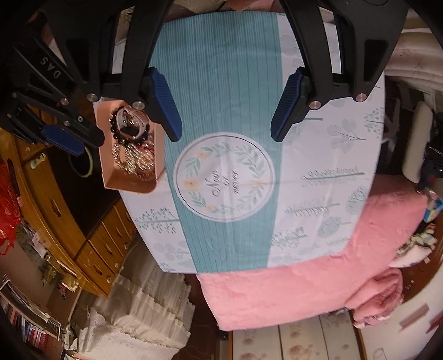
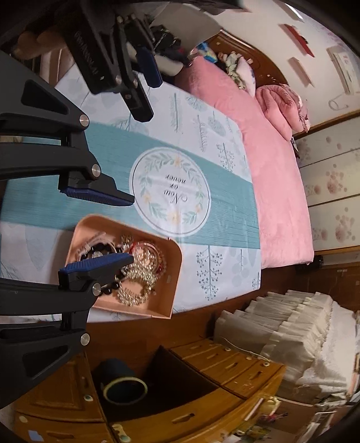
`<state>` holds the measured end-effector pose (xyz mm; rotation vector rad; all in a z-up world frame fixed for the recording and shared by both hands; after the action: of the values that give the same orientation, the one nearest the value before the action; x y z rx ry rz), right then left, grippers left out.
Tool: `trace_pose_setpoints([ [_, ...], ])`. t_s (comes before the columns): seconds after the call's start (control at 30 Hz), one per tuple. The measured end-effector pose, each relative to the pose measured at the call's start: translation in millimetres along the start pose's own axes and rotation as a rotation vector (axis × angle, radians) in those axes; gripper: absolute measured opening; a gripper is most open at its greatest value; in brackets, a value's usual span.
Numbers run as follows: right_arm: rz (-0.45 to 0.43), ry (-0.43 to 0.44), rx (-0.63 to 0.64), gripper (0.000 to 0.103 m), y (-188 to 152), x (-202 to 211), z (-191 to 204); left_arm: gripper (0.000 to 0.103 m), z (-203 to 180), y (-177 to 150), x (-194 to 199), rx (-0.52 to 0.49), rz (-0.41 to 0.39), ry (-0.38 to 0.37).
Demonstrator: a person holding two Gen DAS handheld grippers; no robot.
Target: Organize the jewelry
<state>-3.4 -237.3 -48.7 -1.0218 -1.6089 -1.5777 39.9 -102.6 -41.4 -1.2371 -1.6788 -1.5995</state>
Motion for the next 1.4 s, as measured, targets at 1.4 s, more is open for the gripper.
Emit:
trace_pose_setpoints([
  [1.4, 0.015, 0.01, 0.089, 0.059, 10, 3, 41, 0.064, 25, -5, 11, 0.027, 0.011, 0.047],
])
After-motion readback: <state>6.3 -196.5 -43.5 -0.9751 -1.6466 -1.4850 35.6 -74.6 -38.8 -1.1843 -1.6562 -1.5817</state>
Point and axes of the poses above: each gripper's, at about its wrist camera, not at the fingertips, and x roughly against the way its jaws point, z to its left, y to its top, the point moved 8 cm from there along -x, roughly the way its jaws point, and after that the axes turned 12 degrees about -y, right-handed, at the moved point
